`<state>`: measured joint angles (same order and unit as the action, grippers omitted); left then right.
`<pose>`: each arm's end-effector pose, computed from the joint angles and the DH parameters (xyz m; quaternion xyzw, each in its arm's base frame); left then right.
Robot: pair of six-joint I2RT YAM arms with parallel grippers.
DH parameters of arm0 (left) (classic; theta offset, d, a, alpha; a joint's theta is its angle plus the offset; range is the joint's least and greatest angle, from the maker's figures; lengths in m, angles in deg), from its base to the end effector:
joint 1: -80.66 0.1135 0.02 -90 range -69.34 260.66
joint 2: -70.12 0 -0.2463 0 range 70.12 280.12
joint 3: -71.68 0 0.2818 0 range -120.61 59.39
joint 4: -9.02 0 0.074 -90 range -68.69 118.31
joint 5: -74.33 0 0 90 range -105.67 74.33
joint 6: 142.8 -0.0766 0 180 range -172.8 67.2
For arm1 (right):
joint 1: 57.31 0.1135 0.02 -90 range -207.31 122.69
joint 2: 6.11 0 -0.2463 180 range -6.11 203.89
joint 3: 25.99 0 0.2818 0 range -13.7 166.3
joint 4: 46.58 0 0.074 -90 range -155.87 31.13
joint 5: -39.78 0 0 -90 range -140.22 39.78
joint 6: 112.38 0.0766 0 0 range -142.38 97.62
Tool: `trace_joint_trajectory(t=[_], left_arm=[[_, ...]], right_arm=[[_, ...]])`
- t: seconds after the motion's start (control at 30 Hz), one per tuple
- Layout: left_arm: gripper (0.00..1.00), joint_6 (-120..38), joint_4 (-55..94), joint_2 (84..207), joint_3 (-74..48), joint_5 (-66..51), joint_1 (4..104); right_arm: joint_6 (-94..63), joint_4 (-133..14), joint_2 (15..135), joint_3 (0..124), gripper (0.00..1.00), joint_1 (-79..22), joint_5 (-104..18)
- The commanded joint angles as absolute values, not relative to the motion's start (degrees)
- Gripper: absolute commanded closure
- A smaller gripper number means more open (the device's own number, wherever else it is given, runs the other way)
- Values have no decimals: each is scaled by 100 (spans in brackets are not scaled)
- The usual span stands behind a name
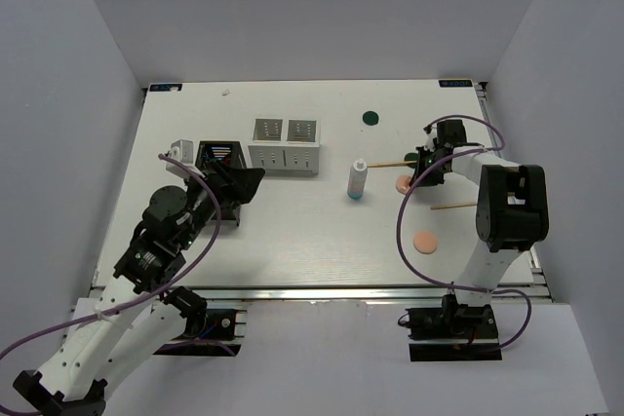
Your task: Organize the makeup
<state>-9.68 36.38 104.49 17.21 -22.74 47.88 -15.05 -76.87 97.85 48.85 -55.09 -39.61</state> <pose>0.1986 -0.1167 0.3304 -0.1081 0.7423 -0.3692 0.5486 0.4007 0.0296 0.0869 0.0185 0.9606 0.1107 0.2543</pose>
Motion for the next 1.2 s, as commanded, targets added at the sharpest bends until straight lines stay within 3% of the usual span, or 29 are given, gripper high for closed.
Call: trace_joint_trajectory(t=[0.0, 0.27, 0.43, 0.77, 1.17], left_arm=[[17, -973, 3827, 10317, 1579, -2358, 4752], [17, -867, 3687, 10124, 1931, -2332, 4761], [17, -920, 3686, 10176, 1887, -2358, 4761], [17, -1272, 4161, 9878, 1035, -3052, 4761], [17, -1351, 4380, 9447, 569, -3272, 4761]], right_arm=[[-1666, -7996, 9576, 4861, 100, -5520, -3670], [-2633, -7717, 8074, 5380, 100, -5266, -2140], [-2739, -6899, 7949, 5696, 100, -4309, -2104], [-2450, -6529, 9423, 7566, 100, -1736, -2139], [-1201, -5589, 11192, 9176, 100, -73, -2824]])
